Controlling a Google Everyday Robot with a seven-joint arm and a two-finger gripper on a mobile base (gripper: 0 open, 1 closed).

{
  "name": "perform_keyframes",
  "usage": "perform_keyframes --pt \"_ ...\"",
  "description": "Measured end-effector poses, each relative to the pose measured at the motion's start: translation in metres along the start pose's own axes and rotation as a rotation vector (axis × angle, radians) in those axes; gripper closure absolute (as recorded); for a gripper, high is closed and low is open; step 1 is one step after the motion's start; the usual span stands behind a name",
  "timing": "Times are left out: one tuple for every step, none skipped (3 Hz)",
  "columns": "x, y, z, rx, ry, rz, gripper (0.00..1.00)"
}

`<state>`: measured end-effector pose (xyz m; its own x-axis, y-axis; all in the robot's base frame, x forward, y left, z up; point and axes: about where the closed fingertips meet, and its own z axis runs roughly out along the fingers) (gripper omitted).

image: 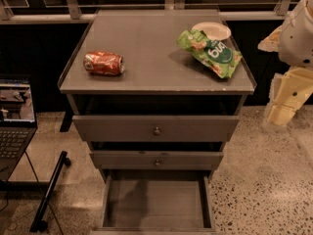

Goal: Place green rice chip bag into bottom drawer

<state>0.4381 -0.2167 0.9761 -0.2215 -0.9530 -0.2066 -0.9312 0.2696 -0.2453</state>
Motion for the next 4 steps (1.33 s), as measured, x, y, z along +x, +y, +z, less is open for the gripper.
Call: perform_keyframes --pt "0.0 0.0 0.0 0.0 0.0 0.0 0.0" --pt "0.009 -0.001 0.007 0.019 -0.055 0.034 0.0" --pt "0.044 -0.011 0.035 0.054 -0.193 0.102 0.0" --pt "0.084 -0.052 0.053 0.157 -0.378 0.146 0.0"
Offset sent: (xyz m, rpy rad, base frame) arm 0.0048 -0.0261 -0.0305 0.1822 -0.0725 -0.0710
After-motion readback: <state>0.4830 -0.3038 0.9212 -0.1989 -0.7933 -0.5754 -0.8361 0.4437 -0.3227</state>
